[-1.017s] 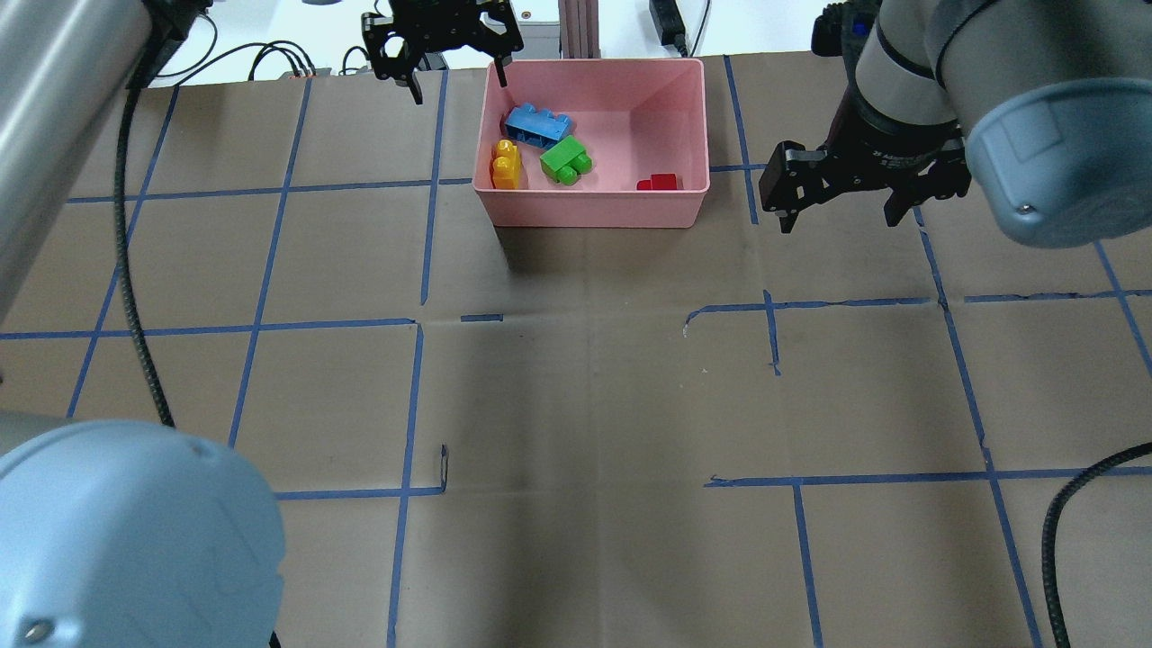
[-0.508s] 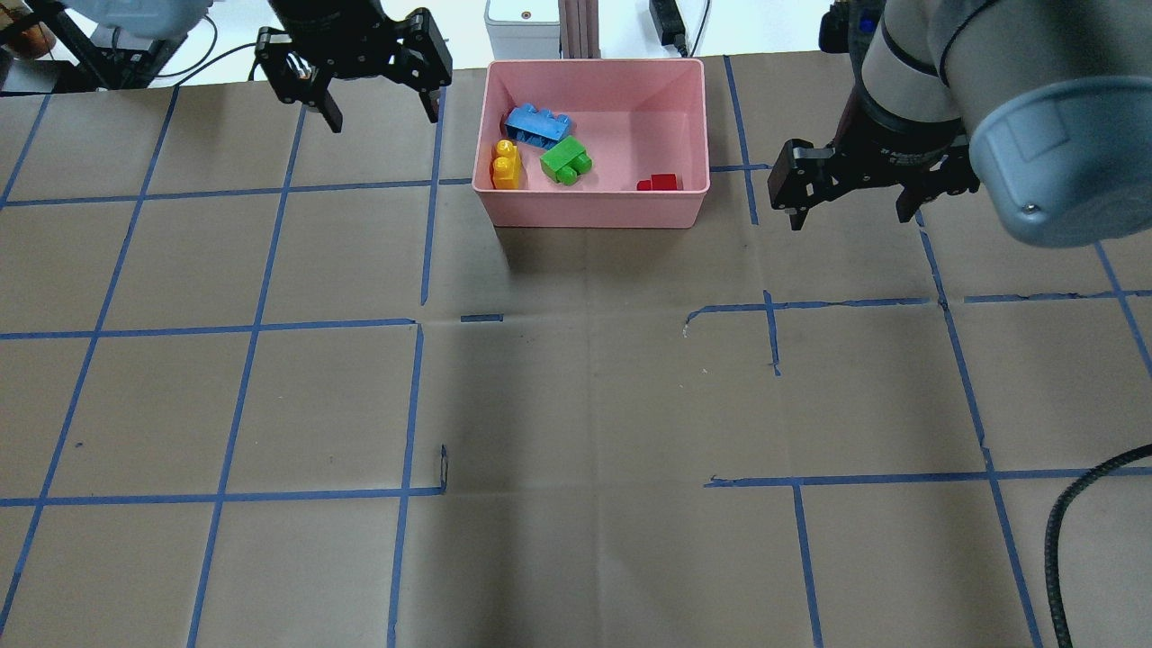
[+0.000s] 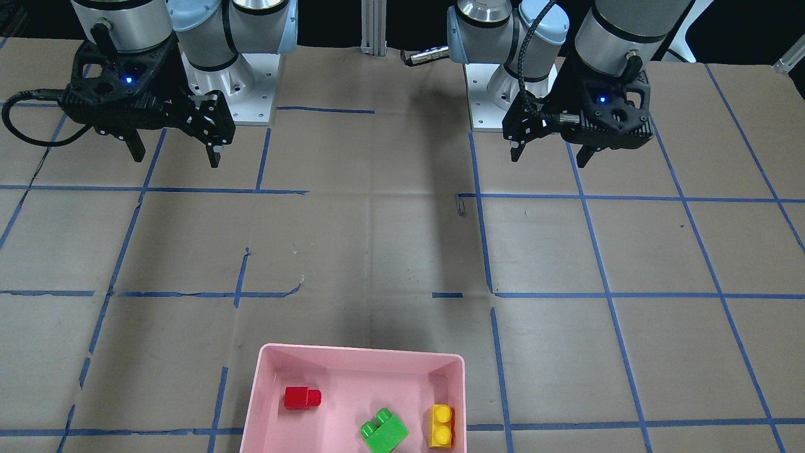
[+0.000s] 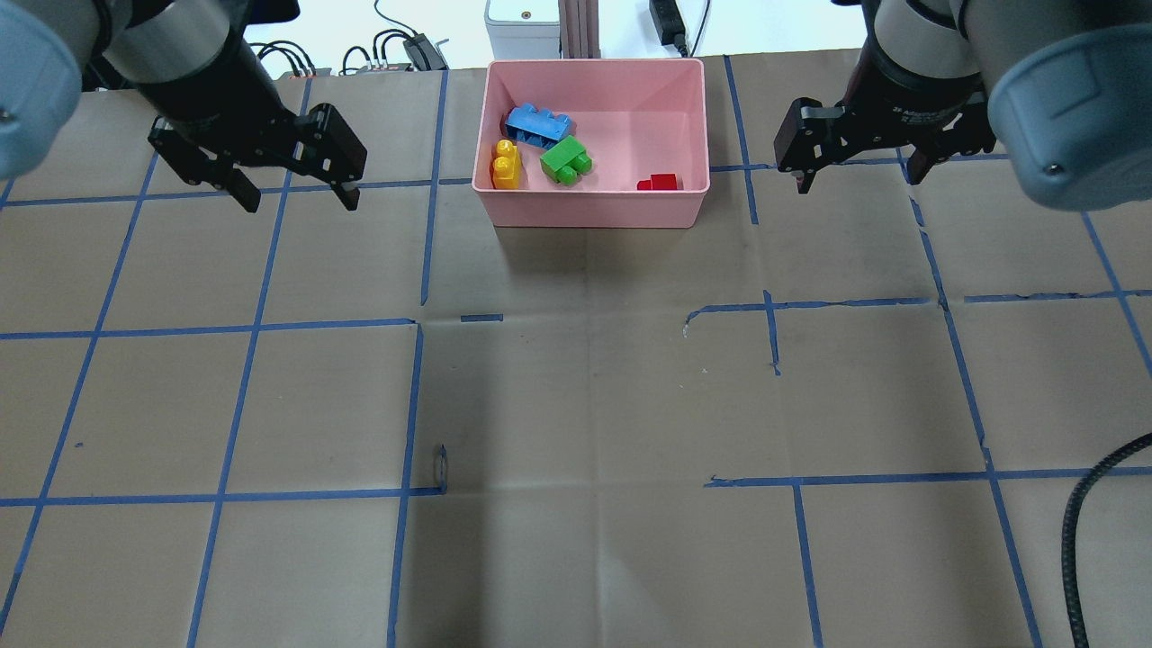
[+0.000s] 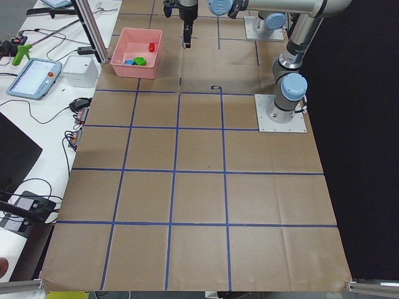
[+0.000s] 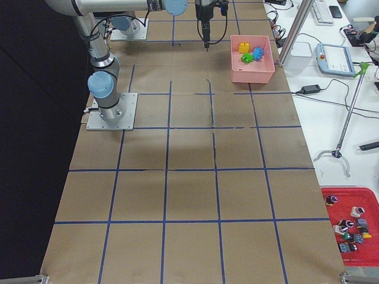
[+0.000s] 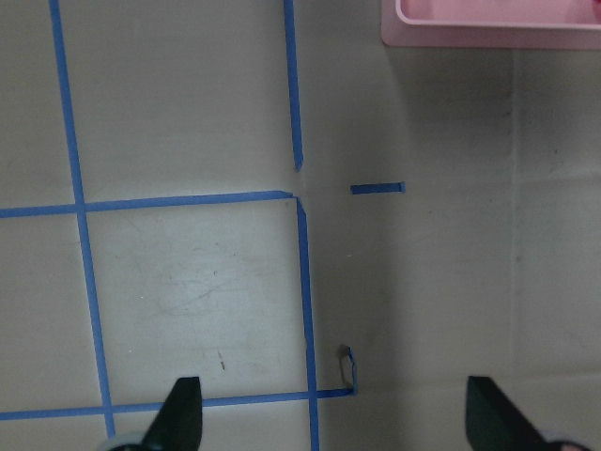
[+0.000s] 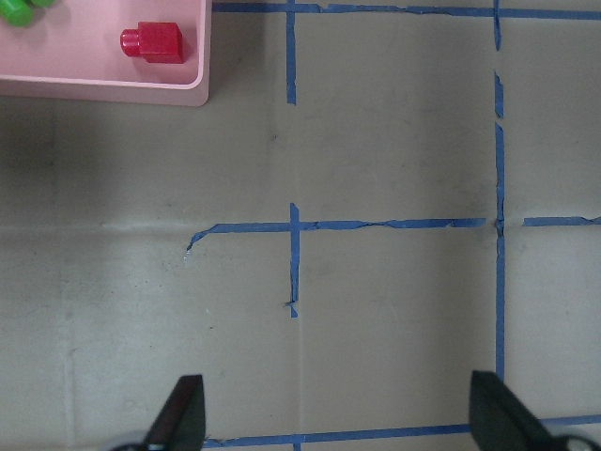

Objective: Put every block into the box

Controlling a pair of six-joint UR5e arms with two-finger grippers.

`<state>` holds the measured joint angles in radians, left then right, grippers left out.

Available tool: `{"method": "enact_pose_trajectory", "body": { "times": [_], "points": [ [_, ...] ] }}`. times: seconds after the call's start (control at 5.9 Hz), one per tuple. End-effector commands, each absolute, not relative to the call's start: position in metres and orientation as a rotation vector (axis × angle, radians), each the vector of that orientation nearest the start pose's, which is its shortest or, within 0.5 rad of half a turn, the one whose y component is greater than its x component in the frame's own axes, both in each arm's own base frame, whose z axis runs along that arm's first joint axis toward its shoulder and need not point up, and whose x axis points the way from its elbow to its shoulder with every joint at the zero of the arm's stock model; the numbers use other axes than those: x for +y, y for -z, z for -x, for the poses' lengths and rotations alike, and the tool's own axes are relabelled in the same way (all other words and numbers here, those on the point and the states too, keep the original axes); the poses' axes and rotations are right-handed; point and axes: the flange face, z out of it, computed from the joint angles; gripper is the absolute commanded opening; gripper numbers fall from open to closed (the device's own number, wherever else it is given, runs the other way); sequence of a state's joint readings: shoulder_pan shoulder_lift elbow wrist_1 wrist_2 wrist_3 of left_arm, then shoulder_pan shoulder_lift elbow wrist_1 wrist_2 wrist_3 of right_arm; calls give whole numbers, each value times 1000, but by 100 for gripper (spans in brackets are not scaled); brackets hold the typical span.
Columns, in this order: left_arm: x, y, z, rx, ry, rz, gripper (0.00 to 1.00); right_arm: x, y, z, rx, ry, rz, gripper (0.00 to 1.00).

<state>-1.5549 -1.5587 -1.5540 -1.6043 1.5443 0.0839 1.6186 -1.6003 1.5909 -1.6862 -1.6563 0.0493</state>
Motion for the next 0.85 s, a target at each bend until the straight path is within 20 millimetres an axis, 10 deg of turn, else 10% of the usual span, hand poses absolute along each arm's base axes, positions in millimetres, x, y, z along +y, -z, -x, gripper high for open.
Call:
{"method": "enact_pose_trajectory", "body": {
  "times": [0.0, 0.68],
  "points": [
    [-485, -499, 131, 3164, -3, -148, 100, -484, -497, -147, 3216, 177, -10, 100],
    [-494, -505, 131, 3160, 19, -155, 100, -483, -496, -148, 3213, 171, -7, 100]
  ]
}}
